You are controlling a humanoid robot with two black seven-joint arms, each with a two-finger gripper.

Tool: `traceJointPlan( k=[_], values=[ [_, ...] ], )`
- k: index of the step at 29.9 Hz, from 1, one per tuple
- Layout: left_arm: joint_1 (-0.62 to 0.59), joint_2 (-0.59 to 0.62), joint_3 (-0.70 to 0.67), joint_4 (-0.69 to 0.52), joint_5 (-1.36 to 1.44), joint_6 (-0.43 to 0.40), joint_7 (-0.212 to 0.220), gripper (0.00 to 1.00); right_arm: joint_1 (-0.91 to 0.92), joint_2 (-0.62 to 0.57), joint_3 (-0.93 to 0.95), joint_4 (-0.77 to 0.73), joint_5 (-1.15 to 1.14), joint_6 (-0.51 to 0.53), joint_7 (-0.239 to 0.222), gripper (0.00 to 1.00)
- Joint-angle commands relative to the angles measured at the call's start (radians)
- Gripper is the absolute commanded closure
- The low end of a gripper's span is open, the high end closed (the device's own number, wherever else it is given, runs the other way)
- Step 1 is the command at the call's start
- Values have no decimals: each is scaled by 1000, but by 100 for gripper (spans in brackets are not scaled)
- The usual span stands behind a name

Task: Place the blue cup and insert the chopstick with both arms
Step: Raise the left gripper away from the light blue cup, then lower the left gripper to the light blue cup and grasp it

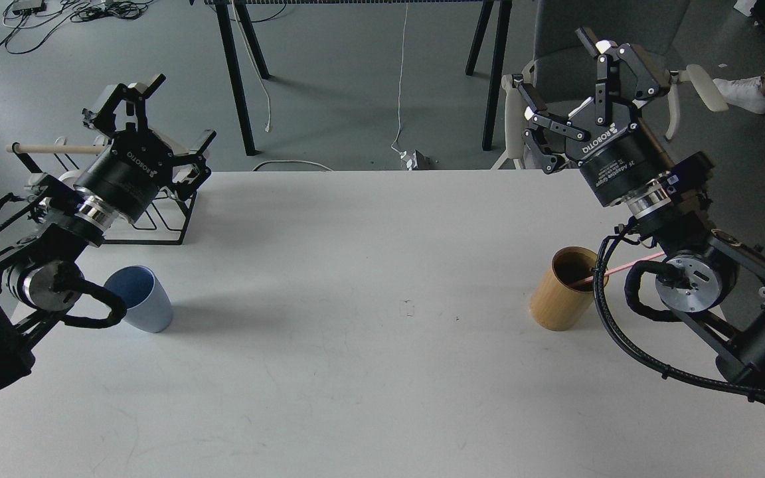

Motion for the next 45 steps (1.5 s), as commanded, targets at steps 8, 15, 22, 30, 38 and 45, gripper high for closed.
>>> traceJointPlan(
  k=[8,15,22,30,38,45],
  values=[
    [-20,43,-3,5,-80,0,0,1,-5,-3,0,-3,-2,-1,0,14],
    [-84,-31,-6,164,-81,0,0,1,-4,0,3,-28,-2,1,0,14],
    [-92,148,-23,-81,-17,0,0,1,-2,-3,35,-26,-3,8,0,14],
    [-123,535,14,-423,461,0,0,1,-4,-20,41,-31,-3,8,0,13],
    [-130,751,124,-440,885,0,0,1,-12,-15,38,-31,-3,8,0,12],
    [-132,673,297,-278,1169,35,0,1,-25,-12,37,-31,-5,8,0,12]
  ],
)
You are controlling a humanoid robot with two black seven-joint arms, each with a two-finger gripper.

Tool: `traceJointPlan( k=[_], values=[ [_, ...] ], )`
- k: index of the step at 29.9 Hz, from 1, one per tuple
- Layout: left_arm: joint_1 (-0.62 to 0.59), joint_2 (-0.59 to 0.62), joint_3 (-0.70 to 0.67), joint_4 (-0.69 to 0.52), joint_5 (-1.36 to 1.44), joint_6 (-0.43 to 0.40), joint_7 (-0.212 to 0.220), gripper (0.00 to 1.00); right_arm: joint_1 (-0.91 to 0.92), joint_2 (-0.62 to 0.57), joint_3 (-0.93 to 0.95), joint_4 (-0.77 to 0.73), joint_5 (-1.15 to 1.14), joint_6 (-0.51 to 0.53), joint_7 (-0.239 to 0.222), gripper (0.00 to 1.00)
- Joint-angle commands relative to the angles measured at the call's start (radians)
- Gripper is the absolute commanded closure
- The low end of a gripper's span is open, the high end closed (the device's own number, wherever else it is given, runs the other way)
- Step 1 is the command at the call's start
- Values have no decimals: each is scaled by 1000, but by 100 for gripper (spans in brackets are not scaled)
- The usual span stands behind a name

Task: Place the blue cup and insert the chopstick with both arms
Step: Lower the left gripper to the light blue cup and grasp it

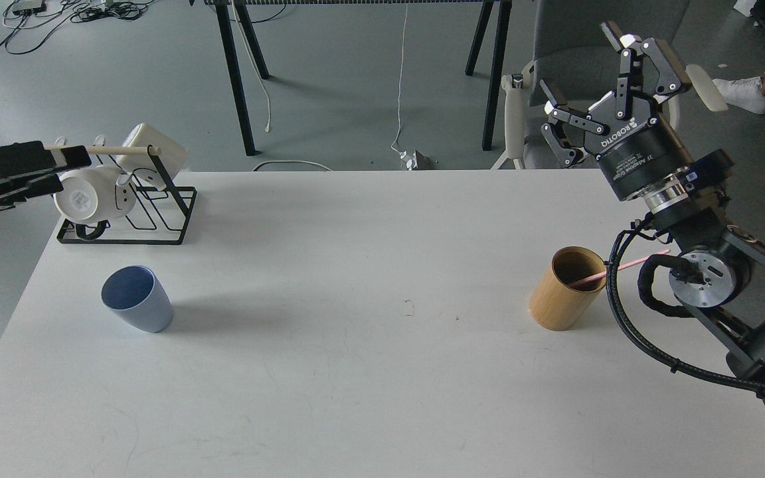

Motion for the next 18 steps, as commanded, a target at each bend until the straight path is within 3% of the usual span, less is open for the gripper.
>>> traceJointPlan(
  k=[1,7,18],
  values=[
    [2,-74,80,104,125,14,0,1,-14,0,2,0,-1,0,0,12],
    [15,-224,113,276,182,28,0,1,-34,-6,4,0,-1,0,0,12],
    [11,-323,169,350,216,28,0,1,-60,-9,5,-11,-1,0,0,12]
  ],
)
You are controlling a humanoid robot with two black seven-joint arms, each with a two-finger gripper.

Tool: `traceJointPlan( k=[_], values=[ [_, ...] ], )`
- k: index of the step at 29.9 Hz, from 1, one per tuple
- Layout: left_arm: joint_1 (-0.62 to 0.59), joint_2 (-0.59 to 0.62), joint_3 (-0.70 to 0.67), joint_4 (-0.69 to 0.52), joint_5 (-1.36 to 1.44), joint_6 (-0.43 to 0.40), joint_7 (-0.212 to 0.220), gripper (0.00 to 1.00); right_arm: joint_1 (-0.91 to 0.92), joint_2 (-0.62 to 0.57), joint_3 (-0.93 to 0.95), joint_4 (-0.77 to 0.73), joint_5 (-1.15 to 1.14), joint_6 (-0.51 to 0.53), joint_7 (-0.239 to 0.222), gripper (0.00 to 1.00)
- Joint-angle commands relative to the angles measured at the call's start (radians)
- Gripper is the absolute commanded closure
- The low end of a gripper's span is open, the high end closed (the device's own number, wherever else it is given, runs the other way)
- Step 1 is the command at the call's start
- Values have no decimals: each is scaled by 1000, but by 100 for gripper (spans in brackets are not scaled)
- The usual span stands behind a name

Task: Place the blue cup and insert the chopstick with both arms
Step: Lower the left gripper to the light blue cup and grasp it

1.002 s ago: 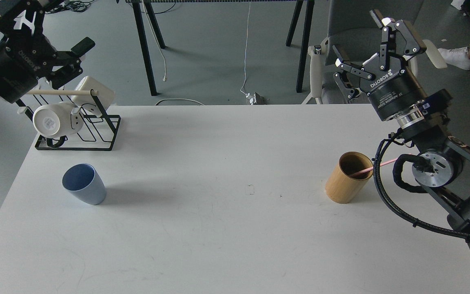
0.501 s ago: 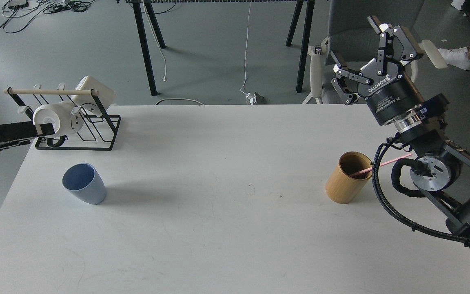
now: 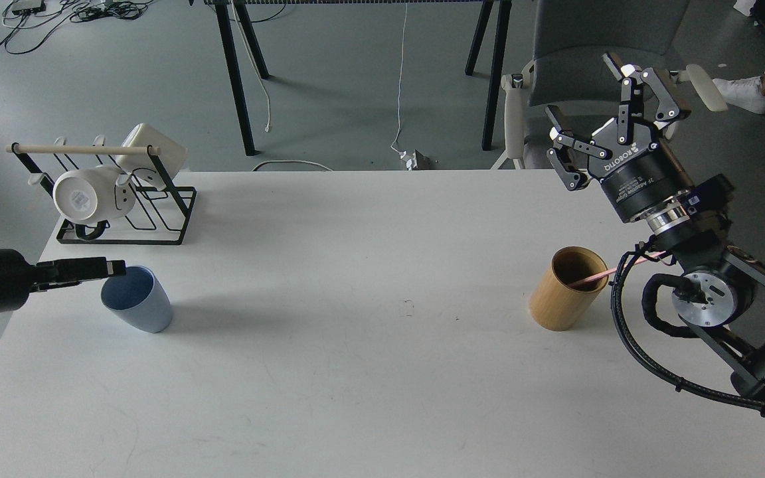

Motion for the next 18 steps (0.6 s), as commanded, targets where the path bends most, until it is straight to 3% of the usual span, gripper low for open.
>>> traceJointPlan(
  k=[1,14,18],
  values=[
    [0,-29,4,40,24,0,0,1,-1,1,0,0,0,0,0,12],
    [6,-139,6,179,68,0,0,3,-2,0,1,-2,0,0,0,12],
    [7,-150,6,185,73,1,0,16,-8,0,0,-5,0,0,0,12]
  ],
)
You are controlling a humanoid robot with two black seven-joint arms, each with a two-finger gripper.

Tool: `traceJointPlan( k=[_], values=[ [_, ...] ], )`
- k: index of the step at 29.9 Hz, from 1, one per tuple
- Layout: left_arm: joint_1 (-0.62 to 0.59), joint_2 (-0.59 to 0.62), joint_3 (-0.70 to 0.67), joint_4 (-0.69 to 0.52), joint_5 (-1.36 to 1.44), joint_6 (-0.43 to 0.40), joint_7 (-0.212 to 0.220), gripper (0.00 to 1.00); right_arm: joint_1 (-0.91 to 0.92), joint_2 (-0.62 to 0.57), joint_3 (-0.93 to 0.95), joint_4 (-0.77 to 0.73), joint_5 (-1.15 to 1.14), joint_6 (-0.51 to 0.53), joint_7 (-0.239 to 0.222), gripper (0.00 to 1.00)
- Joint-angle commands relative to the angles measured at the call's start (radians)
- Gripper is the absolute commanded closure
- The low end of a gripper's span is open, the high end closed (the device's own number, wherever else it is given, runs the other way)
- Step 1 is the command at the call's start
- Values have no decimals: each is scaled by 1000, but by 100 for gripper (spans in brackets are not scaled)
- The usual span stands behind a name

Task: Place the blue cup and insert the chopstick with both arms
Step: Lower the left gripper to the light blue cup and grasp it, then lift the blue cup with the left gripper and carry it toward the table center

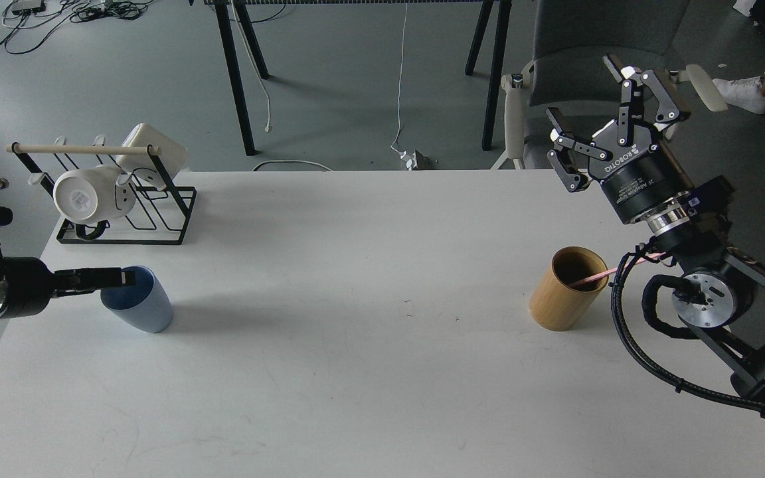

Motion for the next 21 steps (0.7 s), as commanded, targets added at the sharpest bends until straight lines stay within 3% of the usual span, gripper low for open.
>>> traceJointPlan(
  k=[1,7,10,12,21],
  values=[
    [1,-6,0,4,3,1,0,20,-8,-1,1,-2,0,0,0,12],
    [11,-4,3,4,4,27,0,41,-16,-1,0,-8,0,0,0,12],
    [37,-1,1,4,4,40,0,80,-26,-1,0,-8,0,0,0,12],
    [42,3,1,0,4,57,0,95,-29,-1,0,-8,0,0,0,12],
    [38,14,-2,-16,0,77,0,99,-29,-1,1,-8,0,0,0,12]
  ],
)
